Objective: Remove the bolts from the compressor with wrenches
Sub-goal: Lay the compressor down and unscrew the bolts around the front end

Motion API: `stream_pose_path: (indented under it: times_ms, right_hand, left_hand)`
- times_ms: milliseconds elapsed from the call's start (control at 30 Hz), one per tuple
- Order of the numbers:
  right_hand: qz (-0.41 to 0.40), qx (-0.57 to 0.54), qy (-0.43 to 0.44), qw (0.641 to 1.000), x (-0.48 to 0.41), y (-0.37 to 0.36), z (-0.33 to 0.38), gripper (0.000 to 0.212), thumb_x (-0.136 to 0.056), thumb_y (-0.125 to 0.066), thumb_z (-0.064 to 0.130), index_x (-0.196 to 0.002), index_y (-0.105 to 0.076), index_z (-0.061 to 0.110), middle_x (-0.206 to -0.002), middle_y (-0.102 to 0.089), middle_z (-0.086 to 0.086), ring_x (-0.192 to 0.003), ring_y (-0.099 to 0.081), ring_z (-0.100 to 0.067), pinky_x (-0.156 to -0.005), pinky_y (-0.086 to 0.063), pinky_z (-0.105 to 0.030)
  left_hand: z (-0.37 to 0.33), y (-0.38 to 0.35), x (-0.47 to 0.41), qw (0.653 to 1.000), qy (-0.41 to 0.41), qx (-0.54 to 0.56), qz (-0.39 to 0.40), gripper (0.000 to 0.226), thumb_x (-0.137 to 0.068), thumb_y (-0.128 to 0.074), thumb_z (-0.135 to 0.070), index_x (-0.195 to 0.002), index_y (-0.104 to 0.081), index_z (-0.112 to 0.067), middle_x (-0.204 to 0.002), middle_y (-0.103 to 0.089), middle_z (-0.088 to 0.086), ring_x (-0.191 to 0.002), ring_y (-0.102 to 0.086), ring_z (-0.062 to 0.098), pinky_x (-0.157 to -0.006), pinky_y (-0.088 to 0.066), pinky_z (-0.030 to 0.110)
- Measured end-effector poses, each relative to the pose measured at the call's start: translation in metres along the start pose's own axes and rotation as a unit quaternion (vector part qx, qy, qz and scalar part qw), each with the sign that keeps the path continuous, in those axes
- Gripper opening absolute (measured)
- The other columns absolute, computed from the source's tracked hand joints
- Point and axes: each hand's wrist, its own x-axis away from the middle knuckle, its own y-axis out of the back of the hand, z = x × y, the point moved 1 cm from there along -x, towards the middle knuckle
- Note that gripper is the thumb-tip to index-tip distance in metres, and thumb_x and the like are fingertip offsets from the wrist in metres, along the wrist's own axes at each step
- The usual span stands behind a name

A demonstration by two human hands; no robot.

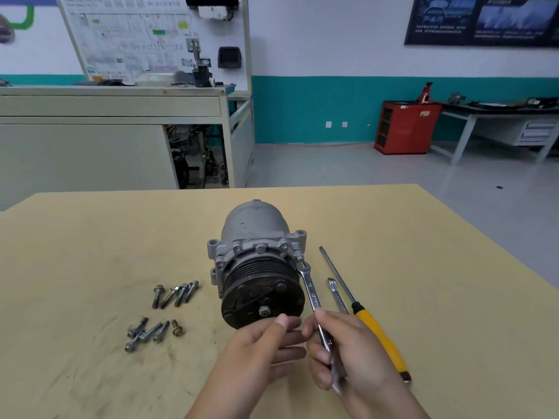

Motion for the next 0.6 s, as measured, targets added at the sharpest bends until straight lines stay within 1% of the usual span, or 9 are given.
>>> stream_pose_path:
  times_ms: [67, 133, 233, 300, 367, 400, 500, 567, 600]
  right_hand:
    - [0.000, -0.005, 0.004, 1.000, -0.002, -0.002, -0.003, 0.050, -0.099, -0.037, 0.017, -0.055, -0.058, 0.007, -0.039, -0.035, -0.007, -0.026, -0.033, -0.014, -0.036, -0.024, -0.015]
    - [-0.005, -0.009, 0.012, 1.000, -0.003, -0.004, -0.006, 0.050, -0.099, -0.037, 0.017, -0.054, -0.057, 0.008, -0.039, -0.035, -0.008, -0.026, -0.033, -0.015, -0.036, -0.024, -0.014]
    - [-0.011, -0.031, 0.018, 0.999, -0.004, -0.006, -0.009, 0.048, -0.099, -0.038, 0.016, -0.055, -0.055, 0.006, -0.038, -0.034, -0.009, -0.025, -0.033, -0.015, -0.034, -0.025, -0.013]
    - [-0.013, -0.042, 0.021, 0.999, -0.005, -0.008, -0.011, 0.051, -0.098, -0.038, 0.016, -0.051, -0.055, 0.007, -0.037, -0.034, -0.009, -0.024, -0.032, -0.015, -0.033, -0.026, -0.013]
    - [-0.017, -0.042, 0.026, 0.999, -0.005, -0.010, -0.011, 0.051, -0.098, -0.037, 0.014, -0.050, -0.053, 0.007, -0.036, -0.034, -0.009, -0.023, -0.032, -0.015, -0.032, -0.026, -0.013]
    - [-0.018, -0.039, 0.028, 0.999, -0.006, -0.010, -0.011, 0.051, -0.099, -0.037, 0.013, -0.051, -0.052, 0.006, -0.036, -0.034, -0.009, -0.022, -0.032, -0.015, -0.032, -0.025, -0.013]
    - [-0.019, -0.021, 0.027, 0.999, -0.007, -0.012, -0.011, 0.054, -0.099, -0.036, 0.013, -0.048, -0.053, 0.009, -0.036, -0.034, -0.009, -0.022, -0.031, -0.015, -0.032, -0.025, -0.013]
    - [-0.025, 0.017, 0.024, 0.999, -0.007, -0.011, -0.010, 0.056, -0.099, -0.037, 0.015, -0.045, -0.054, 0.014, -0.036, -0.035, -0.008, -0.024, -0.032, -0.015, -0.033, -0.025, -0.014]
    - [-0.029, 0.046, 0.024, 0.998, -0.007, -0.011, -0.009, 0.055, -0.099, -0.038, 0.015, -0.046, -0.054, 0.014, -0.036, -0.036, -0.008, -0.025, -0.033, -0.016, -0.034, -0.025, -0.015]
  left_hand:
    - [-0.001, -0.009, -0.005, 0.995, 0.020, 0.087, 0.043, 0.029, -0.089, -0.052, -0.027, -0.078, -0.065, -0.003, -0.070, -0.069, 0.015, -0.057, -0.066, 0.024, -0.056, -0.053, 0.028]
    - [-0.003, -0.015, -0.008, 0.985, 0.038, 0.149, 0.075, 0.031, -0.076, -0.058, -0.033, -0.069, -0.055, -0.003, -0.054, -0.056, 0.018, -0.040, -0.053, 0.024, -0.042, -0.045, 0.024]
    - [-0.005, -0.020, -0.013, 0.972, 0.069, 0.207, 0.085, 0.037, -0.069, -0.062, -0.029, -0.083, -0.062, 0.005, -0.049, -0.050, 0.010, -0.033, -0.047, 0.022, -0.034, -0.040, 0.022]
    - [-0.006, -0.022, -0.017, 0.965, 0.082, 0.235, 0.078, 0.036, -0.068, -0.064, -0.024, -0.087, -0.072, 0.005, -0.064, -0.051, 0.013, -0.031, -0.046, 0.019, -0.028, -0.038, 0.021]
    - [-0.005, -0.024, -0.020, 0.965, 0.085, 0.236, 0.074, 0.029, -0.070, -0.064, -0.023, -0.083, -0.076, -0.001, -0.094, -0.054, 0.014, -0.032, -0.045, 0.017, -0.027, -0.039, 0.021]
    - [-0.004, -0.025, -0.021, 0.967, 0.085, 0.231, 0.073, 0.028, -0.069, -0.065, -0.025, -0.081, -0.077, -0.003, -0.103, -0.053, 0.013, -0.034, -0.046, 0.017, -0.029, -0.041, 0.022]
    - [-0.001, -0.025, -0.025, 0.969, 0.081, 0.224, 0.071, 0.029, -0.063, -0.067, -0.030, -0.076, -0.078, -0.007, -0.105, -0.059, 0.015, -0.041, -0.049, 0.018, -0.037, -0.045, 0.024]
    - [-0.001, -0.025, -0.026, 0.970, 0.072, 0.222, 0.075, 0.031, -0.060, -0.068, -0.033, -0.074, -0.078, -0.008, -0.102, -0.068, 0.014, -0.045, -0.051, 0.018, -0.040, -0.047, 0.024]
    - [0.000, -0.025, -0.027, 0.970, 0.066, 0.221, 0.076, 0.031, -0.060, -0.068, -0.034, -0.074, -0.078, -0.007, -0.100, -0.071, 0.014, -0.043, -0.051, 0.018, -0.041, -0.048, 0.024]
